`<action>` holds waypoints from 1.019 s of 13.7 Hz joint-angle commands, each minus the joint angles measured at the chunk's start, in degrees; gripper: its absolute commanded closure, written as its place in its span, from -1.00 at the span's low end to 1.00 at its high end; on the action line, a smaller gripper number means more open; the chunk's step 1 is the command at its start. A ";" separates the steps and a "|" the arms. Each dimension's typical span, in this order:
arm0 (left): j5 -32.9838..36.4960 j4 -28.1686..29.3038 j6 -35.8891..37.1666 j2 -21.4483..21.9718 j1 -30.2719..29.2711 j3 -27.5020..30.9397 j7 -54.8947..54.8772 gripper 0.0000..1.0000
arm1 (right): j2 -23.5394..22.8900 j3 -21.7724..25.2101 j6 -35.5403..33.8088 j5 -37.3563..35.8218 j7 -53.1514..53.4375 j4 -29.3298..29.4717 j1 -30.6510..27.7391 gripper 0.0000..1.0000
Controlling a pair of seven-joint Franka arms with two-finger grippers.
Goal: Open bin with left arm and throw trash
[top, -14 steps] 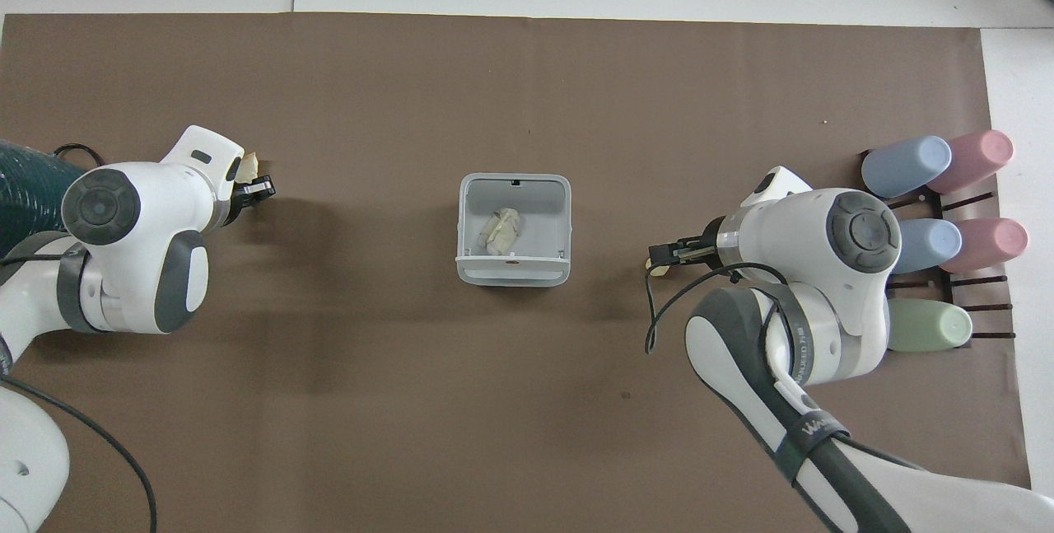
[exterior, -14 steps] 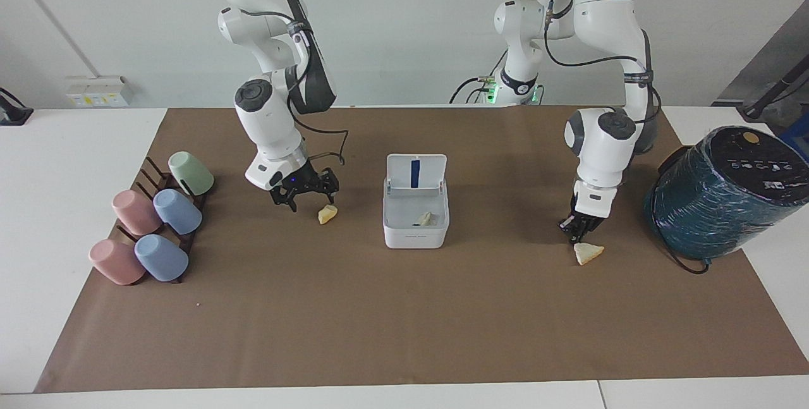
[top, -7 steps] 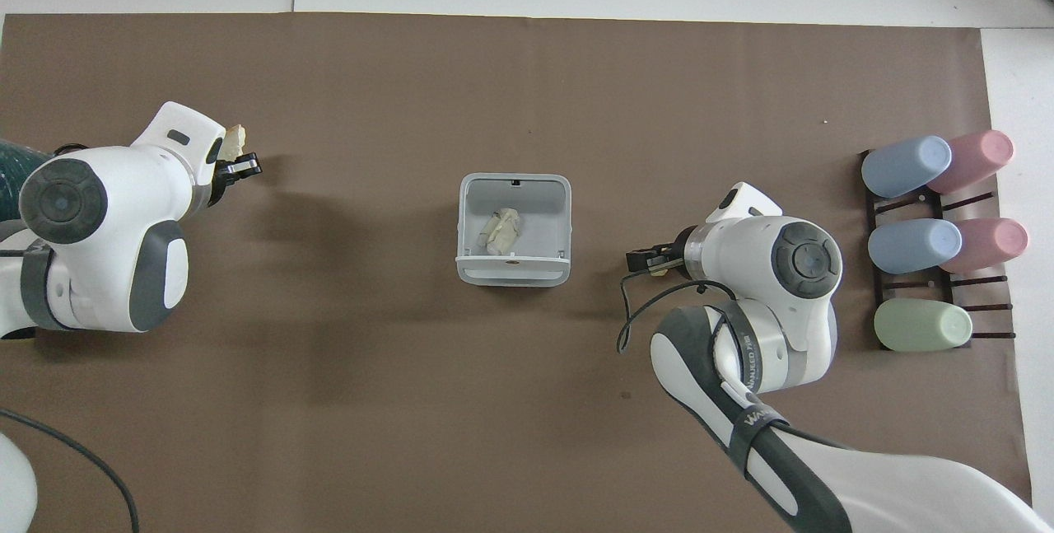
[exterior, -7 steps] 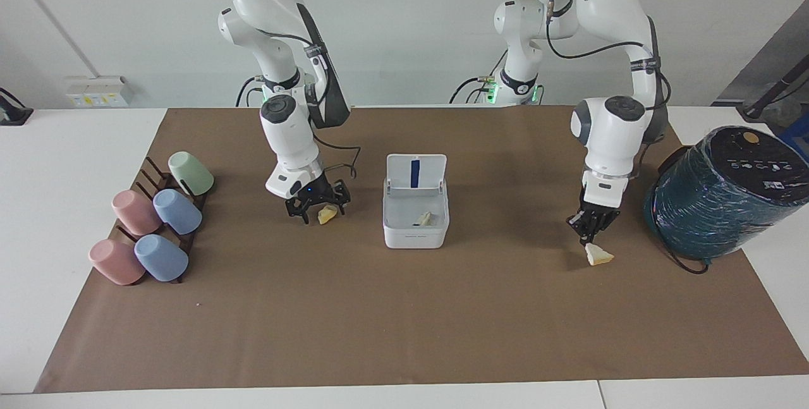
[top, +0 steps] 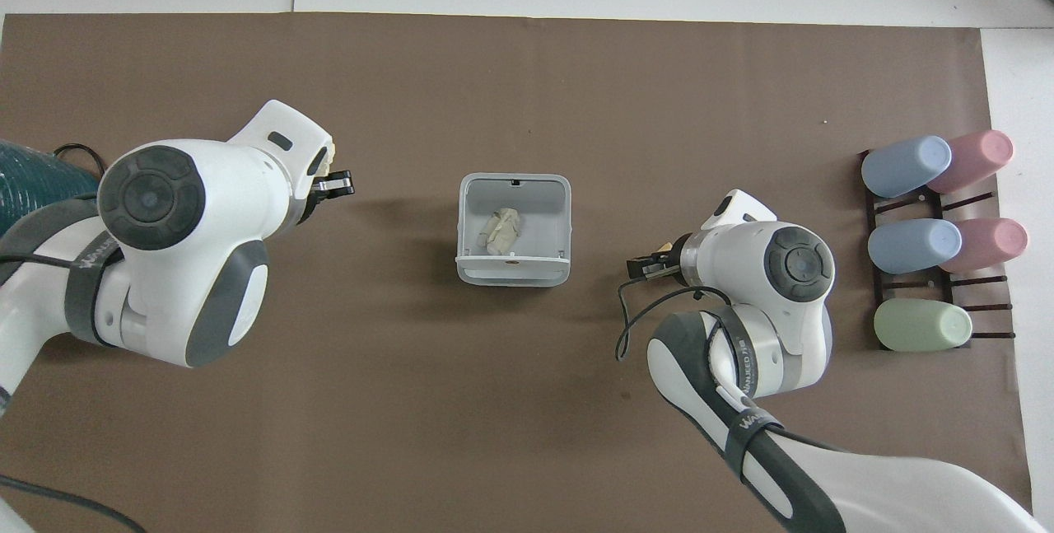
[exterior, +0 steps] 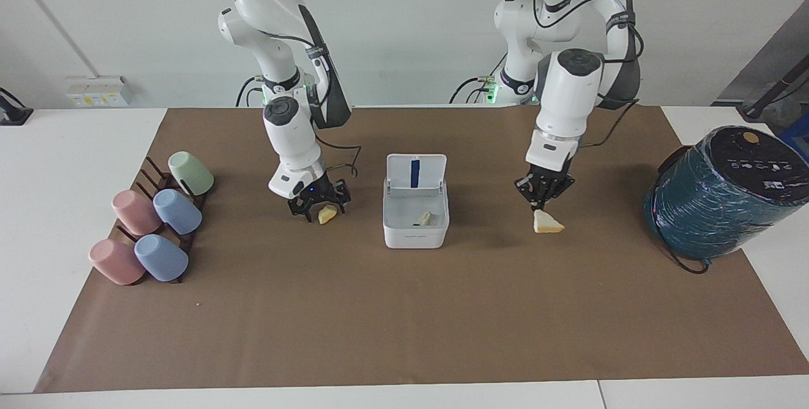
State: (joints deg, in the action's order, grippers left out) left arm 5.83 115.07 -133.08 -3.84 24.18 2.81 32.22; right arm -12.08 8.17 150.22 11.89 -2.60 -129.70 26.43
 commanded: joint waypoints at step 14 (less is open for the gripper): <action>-21.38 -8.29 -2.72 -2.93 15.37 -1.40 9.62 -0.65 | 3.37 0.10 -19.07 -0.38 6.90 12.95 -4.71 1.00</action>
State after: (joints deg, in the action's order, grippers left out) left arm -14.28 107.49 -135.81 -6.46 39.01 0.87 41.52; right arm -9.71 8.51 135.64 11.90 3.12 -120.14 24.09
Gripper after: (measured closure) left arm 0.784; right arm 0.903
